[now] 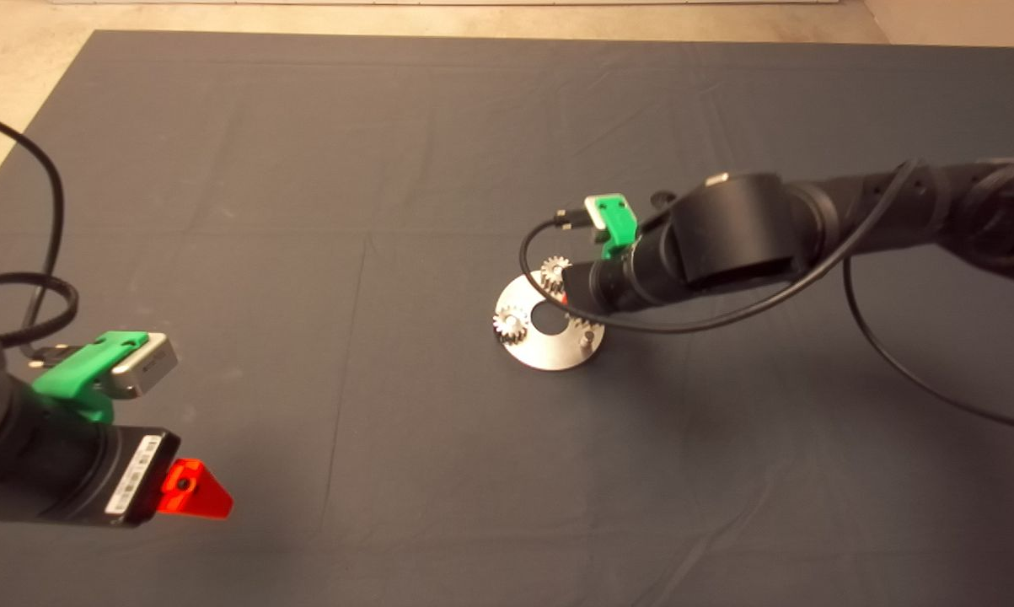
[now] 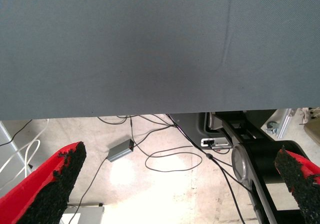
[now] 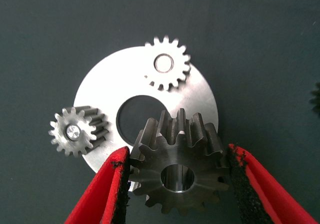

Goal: Remove an incorrectly installed larger gear and replace it with the correct smaller gear

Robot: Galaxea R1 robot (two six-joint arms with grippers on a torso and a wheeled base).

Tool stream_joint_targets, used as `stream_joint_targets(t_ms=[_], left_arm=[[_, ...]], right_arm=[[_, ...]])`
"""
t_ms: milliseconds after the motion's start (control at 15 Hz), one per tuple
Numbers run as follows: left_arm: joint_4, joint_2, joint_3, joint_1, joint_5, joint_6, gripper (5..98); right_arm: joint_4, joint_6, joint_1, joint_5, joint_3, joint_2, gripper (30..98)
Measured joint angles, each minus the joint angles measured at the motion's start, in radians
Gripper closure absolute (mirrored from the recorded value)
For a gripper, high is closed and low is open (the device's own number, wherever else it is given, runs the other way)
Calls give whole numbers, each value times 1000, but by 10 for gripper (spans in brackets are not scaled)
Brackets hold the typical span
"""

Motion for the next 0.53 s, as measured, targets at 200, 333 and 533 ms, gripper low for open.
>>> stream_joint_targets(t_ms=[200, 333, 533], left_arm=[[0, 0, 0, 0, 0, 0, 54], [0, 0, 0, 0, 0, 0, 54], [1, 0, -8, 0, 0, 11, 54]], right_arm=[[11, 10, 37, -1, 12, 0, 827], [32, 28, 83, -1, 27, 0, 827], [61, 45, 165, -1, 54, -3, 827]])
